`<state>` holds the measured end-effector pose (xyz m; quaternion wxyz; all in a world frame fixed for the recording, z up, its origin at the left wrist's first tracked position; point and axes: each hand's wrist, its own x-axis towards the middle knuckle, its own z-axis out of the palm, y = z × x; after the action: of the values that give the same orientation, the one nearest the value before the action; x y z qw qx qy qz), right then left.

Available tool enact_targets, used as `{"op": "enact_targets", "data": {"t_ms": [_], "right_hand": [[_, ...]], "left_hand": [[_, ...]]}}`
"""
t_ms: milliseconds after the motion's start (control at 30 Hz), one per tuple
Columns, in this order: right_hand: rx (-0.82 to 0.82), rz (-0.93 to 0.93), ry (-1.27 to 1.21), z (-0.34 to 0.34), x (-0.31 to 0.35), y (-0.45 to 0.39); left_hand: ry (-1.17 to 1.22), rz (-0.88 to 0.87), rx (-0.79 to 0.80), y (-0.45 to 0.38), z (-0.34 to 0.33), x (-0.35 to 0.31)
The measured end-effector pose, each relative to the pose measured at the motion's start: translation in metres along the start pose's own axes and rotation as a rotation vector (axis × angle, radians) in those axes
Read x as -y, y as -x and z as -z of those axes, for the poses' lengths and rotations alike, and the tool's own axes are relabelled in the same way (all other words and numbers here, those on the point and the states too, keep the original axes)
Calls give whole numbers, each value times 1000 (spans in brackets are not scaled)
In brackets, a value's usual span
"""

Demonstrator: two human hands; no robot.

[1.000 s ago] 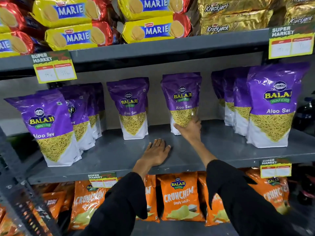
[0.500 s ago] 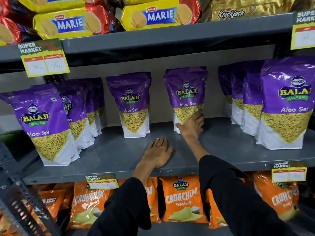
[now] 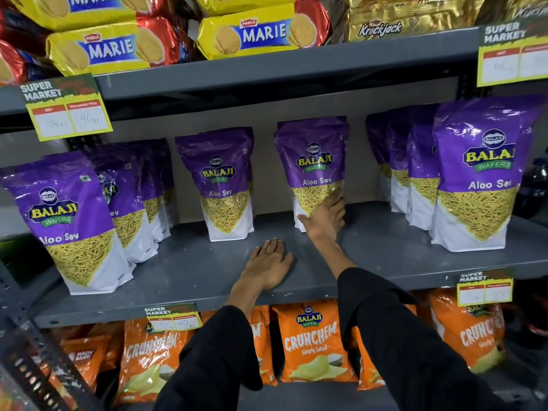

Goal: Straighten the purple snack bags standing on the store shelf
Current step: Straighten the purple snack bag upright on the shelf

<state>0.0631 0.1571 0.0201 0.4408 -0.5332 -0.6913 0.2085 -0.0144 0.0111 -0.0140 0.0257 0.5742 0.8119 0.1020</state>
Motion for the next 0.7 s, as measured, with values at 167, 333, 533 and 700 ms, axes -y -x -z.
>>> {"op": "enact_targets", "data": {"t_ms": [167,333,533,700], "right_hand": [[13,11,-1,14,-2,12],[21,14,-44,31,-7,27],[19,29,-95,52,-15,51],[-14,58,-92,70,-22,75]], "left_hand": [[-4,7,9,0,1,-1],[-19,20,24,0,2,-1],[-22,26,36,4,4,-4],[-17,45,42,6,6,-6]]}}
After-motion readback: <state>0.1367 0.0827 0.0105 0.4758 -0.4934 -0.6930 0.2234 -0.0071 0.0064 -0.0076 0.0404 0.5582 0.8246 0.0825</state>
